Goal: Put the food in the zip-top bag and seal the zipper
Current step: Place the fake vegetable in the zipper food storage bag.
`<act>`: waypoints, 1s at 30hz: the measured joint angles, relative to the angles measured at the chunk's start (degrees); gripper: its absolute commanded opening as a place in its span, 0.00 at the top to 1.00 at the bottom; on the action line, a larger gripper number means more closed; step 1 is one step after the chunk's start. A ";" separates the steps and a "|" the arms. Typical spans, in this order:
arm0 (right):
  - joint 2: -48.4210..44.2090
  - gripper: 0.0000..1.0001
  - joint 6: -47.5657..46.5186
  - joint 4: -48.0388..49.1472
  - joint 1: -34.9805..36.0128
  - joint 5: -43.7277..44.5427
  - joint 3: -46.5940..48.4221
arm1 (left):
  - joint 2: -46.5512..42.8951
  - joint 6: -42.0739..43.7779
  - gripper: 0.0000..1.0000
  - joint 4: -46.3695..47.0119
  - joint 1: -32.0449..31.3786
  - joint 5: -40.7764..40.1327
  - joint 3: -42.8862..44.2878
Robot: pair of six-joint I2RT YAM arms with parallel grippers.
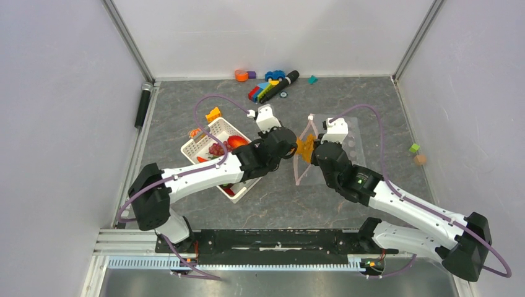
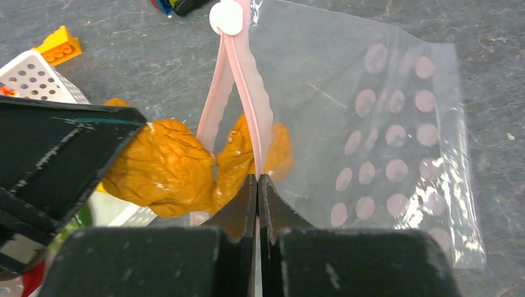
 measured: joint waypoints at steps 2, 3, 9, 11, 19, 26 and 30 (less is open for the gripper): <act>0.00 0.98 0.09 0.79 0.02 -0.31 0.00 | 0.09 0.04 0.98 1.07 -0.15 0.98 -0.13; 0.00 0.98 0.15 1.14 0.02 -0.37 0.00 | 0.11 0.07 0.98 1.68 -0.24 1.55 -0.26; -0.02 0.98 0.20 3.21 0.02 -1.90 -0.31 | 0.26 0.79 0.95 4.57 -1.44 3.32 -1.05; -0.07 0.98 0.22 4.07 0.02 -2.91 -0.70 | 0.42 1.27 0.85 4.96 -1.84 3.72 -1.07; -0.52 0.98 0.24 5.79 0.02 -4.90 -2.34 | 0.57 4.61 0.79 7.13 -2.75 7.82 -1.38; -2.10 1.00 0.39 7.08 -0.02 -6.12 -2.56 | 0.59 7.37 0.77 8.13 -3.58 10.38 -1.70; -3.17 1.00 0.39 7.91 -0.02 -6.95 -3.21 | 0.66 9.29 0.63 8.31 -3.72 11.39 -1.81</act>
